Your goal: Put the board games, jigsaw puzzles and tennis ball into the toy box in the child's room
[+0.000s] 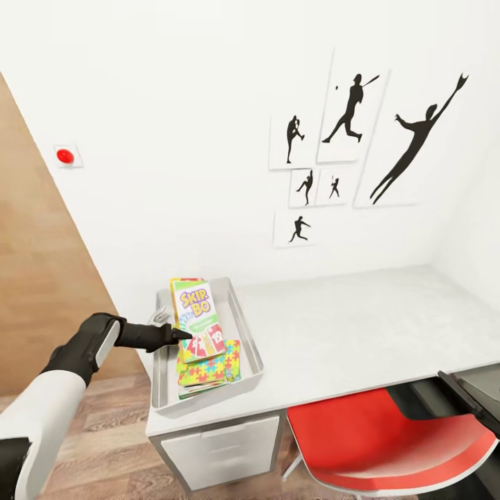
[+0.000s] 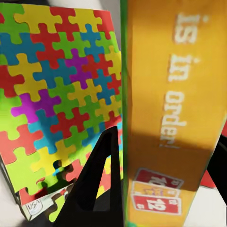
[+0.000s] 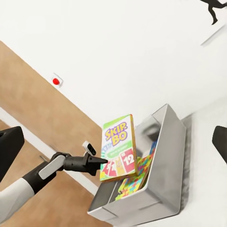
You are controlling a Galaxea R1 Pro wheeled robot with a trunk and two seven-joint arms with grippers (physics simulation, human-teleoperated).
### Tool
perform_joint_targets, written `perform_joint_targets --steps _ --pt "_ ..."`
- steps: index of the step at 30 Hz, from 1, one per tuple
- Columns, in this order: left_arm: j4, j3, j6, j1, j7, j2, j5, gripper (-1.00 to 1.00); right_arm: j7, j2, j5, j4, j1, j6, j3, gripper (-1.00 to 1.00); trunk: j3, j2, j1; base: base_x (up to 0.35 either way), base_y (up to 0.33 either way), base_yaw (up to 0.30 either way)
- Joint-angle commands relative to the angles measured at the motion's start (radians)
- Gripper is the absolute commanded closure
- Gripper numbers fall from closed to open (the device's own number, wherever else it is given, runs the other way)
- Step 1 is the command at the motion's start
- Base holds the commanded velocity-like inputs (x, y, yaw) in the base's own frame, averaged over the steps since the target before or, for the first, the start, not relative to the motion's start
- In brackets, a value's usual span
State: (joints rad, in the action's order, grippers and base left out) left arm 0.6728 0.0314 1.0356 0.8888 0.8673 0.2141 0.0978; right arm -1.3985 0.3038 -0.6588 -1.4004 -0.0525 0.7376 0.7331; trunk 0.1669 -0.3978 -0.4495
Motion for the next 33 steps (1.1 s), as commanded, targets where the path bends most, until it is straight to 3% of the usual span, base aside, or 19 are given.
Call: perform_joint_targets --steps 1,21,33 --pt "-0.002 0.001 0.008 0.001 -0.001 0.0 0.008 1.0 -0.001 0.0 -0.002 0.0 -0.001 0.009 0.0 -1.0 0.004 -0.002 -0.001 0.0 0.0 0.0" --pt "-0.006 0.001 0.012 0.001 0.019 -0.007 0.012 1.0 0.001 0.001 -0.001 0.0 -0.001 0.009 0.0 -1.0 0.037 -0.002 -0.001 0.0 0.0 0.0" --pt "-0.006 0.001 0.012 0.002 0.093 -0.007 0.011 1.0 0.0 0.001 -0.001 0.0 -0.001 0.009 0.0 -1.0 0.056 -0.002 -0.001 0.0 0.0 0.0"
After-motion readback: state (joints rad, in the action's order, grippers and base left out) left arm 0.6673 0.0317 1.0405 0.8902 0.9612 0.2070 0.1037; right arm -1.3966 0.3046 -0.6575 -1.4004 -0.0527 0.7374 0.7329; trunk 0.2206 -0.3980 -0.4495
